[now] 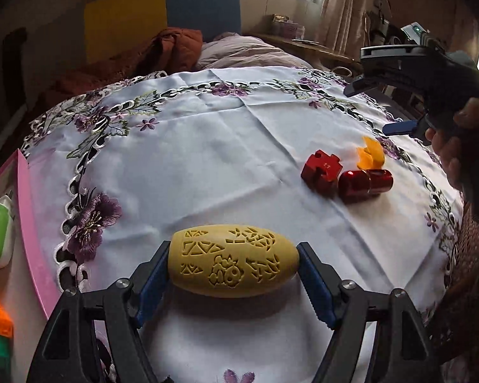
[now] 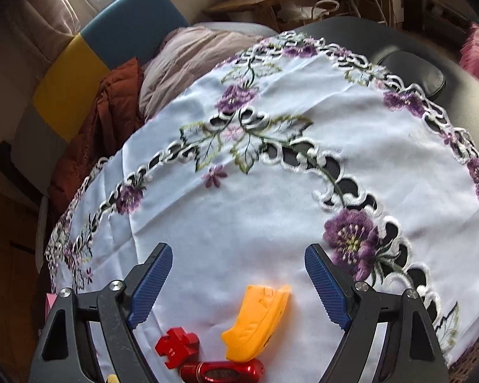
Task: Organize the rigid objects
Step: 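Lift the yellow egg with the left gripper while the right gripper grasps the red cylinder, then carry the yellow egg toward the tray with the left gripper while the right holds the red cylinder, then lower the egg into the tray and open the left gripper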
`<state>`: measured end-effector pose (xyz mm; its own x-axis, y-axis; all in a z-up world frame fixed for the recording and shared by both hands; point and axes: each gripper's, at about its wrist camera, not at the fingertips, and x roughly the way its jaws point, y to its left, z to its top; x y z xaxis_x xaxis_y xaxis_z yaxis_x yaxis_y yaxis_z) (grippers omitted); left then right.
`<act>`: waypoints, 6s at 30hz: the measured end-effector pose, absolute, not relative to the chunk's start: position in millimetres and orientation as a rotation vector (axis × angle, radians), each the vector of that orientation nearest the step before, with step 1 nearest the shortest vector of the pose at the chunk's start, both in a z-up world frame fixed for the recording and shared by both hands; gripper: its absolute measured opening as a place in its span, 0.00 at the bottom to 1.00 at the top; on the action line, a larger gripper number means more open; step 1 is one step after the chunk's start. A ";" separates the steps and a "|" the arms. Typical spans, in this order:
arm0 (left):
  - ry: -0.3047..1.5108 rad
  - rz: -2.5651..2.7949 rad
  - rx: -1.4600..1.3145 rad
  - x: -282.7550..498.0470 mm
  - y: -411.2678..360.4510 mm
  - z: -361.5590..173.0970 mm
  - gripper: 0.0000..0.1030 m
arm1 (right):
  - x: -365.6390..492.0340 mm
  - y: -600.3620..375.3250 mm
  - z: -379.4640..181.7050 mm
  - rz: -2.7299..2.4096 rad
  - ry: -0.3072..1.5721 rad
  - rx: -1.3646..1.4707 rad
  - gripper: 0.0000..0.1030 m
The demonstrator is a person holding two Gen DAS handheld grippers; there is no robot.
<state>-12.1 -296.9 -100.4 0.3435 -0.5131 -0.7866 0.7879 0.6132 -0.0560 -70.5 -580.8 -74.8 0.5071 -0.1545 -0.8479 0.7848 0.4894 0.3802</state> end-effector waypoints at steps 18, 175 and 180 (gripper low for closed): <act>0.847 -0.899 0.300 -10.9 -284.5 -102.8 0.75 | -62.4 -477.5 -87.3 -0.523 1.121 0.567 0.85; 0.884 -0.339 0.079 23.5 -67.0 -58.6 0.72 | 35.3 -437.5 -102.1 -0.213 1.119 0.118 0.72; 0.879 -0.339 0.065 23.0 -63.4 -56.0 0.72 | 34.8 -435.4 -101.3 -0.212 1.117 0.104 0.72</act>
<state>23.0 -63.4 -56.0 0.5880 -0.2643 -0.7644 0.3170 0.9448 -0.0828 34.8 -435.4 -101.3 0.4211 -0.1167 -0.8995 0.2209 0.9750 -0.0230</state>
